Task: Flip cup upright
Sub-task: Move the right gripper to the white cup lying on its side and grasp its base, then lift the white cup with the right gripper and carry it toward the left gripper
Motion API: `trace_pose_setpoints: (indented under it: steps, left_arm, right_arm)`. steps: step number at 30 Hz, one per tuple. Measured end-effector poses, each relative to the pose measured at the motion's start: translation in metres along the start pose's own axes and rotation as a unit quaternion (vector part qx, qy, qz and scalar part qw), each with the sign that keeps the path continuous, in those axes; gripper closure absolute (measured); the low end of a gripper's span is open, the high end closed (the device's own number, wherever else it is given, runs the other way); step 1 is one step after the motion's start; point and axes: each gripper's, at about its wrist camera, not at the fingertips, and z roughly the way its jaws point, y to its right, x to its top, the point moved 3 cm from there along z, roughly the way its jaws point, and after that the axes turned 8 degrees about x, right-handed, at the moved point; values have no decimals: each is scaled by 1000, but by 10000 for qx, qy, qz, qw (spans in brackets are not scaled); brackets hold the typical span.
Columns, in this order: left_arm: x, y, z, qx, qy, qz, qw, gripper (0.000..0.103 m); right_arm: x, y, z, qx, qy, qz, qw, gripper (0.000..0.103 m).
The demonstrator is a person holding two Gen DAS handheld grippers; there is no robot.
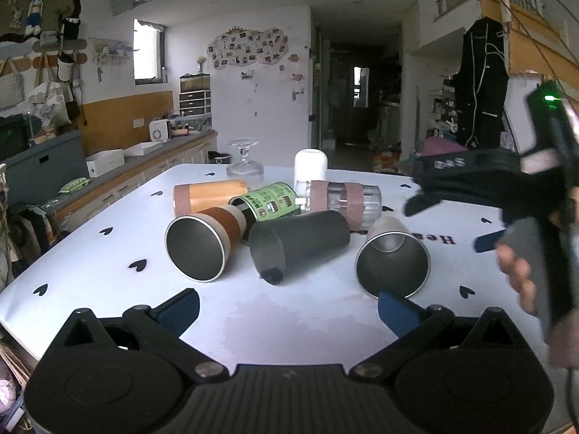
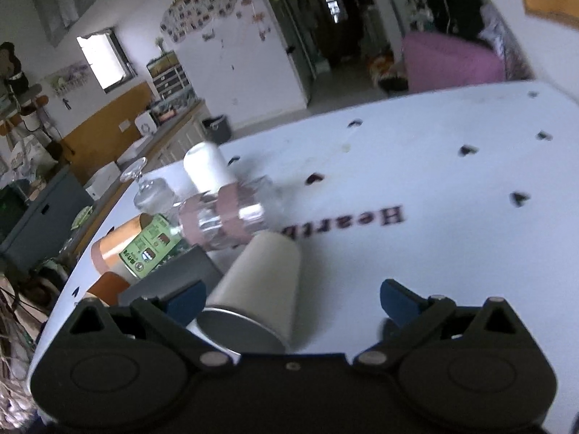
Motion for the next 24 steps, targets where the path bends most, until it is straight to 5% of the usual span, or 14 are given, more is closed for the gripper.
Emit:
trace_pose_setpoints:
  steps: [15, 24]
  left_arm:
    - [-1, -8, 0, 30, 4, -78, 10000, 0]
    - [-2, -6, 4, -120, -51, -197, 9997, 0]
  right_arm:
    - [-11, -5, 57, 149, -757, 696, 9946, 24]
    - [-32, 11, 14, 301, -863, -100, 9958, 27]
